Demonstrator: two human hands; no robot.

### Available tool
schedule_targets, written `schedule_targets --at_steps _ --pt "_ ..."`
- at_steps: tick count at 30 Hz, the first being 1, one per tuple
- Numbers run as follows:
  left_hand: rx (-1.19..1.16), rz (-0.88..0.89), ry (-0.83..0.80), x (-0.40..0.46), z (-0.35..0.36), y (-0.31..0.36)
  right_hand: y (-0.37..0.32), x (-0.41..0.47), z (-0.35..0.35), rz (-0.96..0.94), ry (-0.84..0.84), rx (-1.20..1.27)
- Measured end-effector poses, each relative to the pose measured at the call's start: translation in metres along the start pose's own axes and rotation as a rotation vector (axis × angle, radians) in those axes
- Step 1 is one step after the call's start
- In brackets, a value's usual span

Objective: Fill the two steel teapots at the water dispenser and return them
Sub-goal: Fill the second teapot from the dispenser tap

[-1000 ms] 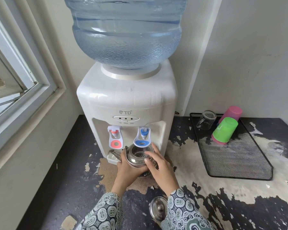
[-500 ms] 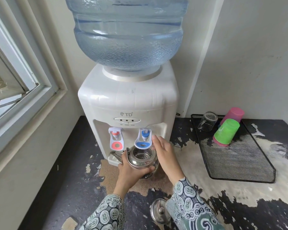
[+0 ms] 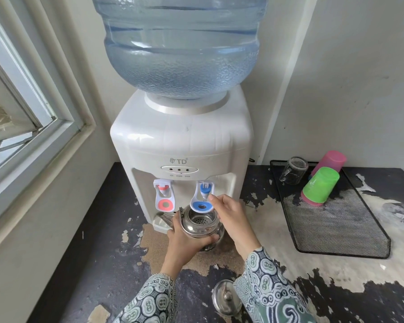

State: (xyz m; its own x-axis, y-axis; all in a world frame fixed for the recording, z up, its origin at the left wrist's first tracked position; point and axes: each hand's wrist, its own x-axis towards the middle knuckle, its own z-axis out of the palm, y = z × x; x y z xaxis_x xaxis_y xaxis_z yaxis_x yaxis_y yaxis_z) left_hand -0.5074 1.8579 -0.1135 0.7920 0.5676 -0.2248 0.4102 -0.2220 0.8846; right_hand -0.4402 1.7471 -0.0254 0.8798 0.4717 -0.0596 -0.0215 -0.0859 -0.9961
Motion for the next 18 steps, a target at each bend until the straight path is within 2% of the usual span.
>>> schedule_targets --at_steps 9,18 --pt "0.011 -0.01 -0.012 -0.002 -0.001 0.001 0.01 -0.001 0.003 0.023 0.044 -0.15" --pt "0.007 -0.018 -0.033 -0.005 -0.004 0.003 0.033 0.011 0.01 -0.071 0.222 -0.458"
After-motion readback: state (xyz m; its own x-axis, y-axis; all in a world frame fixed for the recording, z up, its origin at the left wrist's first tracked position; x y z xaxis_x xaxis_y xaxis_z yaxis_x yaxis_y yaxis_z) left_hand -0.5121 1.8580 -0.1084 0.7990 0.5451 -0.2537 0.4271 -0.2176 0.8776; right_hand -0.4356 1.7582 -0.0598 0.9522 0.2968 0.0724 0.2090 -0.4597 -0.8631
